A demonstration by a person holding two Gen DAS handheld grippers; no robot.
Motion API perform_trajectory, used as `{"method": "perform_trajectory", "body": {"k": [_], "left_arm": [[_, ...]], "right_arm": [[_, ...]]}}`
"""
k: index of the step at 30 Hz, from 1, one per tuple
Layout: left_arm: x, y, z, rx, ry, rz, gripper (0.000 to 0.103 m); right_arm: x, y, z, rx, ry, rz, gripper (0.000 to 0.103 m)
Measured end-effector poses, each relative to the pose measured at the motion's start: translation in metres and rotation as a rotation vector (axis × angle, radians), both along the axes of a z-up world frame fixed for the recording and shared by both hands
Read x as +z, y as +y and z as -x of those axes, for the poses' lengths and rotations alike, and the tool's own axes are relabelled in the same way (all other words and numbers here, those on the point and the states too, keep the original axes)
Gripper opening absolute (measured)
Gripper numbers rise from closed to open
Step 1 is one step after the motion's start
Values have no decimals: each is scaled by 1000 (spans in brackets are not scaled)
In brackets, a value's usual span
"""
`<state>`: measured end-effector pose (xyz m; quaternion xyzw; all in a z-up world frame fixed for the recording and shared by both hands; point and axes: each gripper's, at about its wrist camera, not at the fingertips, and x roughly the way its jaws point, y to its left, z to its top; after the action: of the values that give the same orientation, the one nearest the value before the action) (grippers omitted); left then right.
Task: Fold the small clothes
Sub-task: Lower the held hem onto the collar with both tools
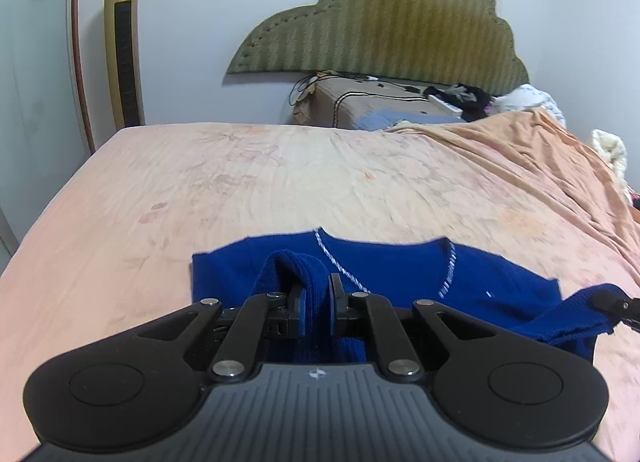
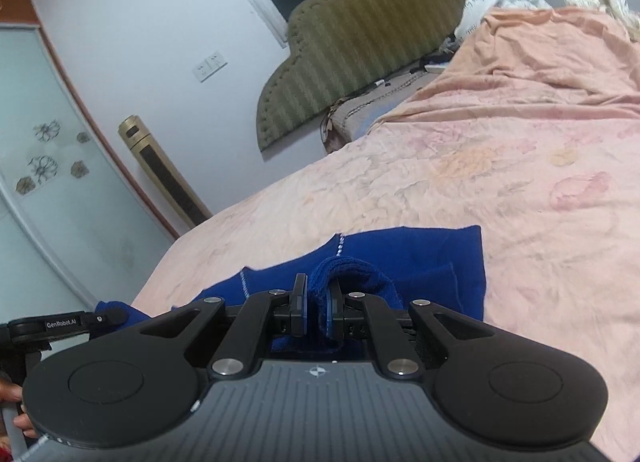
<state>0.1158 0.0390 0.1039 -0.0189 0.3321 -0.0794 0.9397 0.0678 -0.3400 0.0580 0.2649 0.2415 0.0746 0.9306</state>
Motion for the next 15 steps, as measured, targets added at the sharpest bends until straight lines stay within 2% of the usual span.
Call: {"method": "perform_trajectory", "body": {"k": [11,13,15], "left_arm": [[-59,-9,-90,66,74,-54,12],[-70,-9,-102,77,104,-51,12],[-78,-3,-111,88,156,-6,14]], "right_arm": [[-37,-7,-100,-51,106,-36,12],[-48,-7,-115,-64,149,-37,21],[-59,-11,-128,-81,193,-45,36]]}}
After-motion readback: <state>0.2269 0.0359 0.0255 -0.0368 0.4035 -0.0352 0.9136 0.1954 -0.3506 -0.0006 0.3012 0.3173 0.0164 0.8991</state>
